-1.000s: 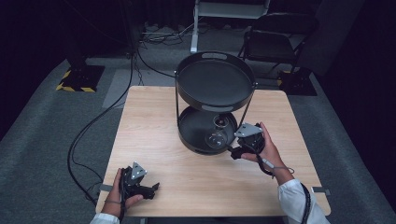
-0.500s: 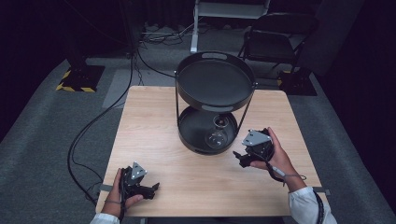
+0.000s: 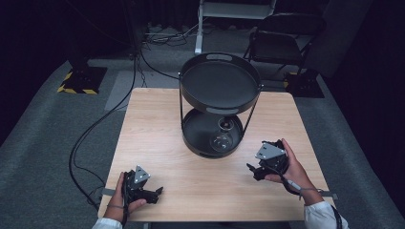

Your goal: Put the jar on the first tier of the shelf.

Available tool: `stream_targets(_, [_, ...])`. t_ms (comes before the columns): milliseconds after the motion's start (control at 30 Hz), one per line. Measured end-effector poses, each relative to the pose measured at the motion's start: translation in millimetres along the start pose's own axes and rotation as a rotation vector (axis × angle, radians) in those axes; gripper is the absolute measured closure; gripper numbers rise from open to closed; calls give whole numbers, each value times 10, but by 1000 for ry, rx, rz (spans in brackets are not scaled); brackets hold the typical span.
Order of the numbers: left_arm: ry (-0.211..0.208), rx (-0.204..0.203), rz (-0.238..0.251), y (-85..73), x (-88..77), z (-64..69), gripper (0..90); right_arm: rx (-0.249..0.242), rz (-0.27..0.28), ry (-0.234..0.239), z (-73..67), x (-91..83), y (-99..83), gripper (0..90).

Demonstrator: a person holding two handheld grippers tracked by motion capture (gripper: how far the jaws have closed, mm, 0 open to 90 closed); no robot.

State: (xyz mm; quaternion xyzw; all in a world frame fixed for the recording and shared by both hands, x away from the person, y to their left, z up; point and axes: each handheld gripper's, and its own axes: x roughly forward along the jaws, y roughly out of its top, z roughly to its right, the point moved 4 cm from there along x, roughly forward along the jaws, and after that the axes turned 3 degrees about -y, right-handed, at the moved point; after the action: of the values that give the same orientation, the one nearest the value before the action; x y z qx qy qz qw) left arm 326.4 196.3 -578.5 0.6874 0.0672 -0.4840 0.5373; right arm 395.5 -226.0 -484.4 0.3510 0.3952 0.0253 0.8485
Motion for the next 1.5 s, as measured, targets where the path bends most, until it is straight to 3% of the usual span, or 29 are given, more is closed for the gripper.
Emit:
stream_targets(200, [0, 0, 0, 0, 0, 0, 0, -16, -21, -3, -31, -21, -162, 29])
stream_targets(800, [0, -1, 0, 0, 0, 1, 0, 34, -86, -3, -88, -7, -716, 30])
stream_targets(1500, [0, -1, 1, -1, 0, 1, 0, 220, -124, 9, 46, -66, -1378, 29])
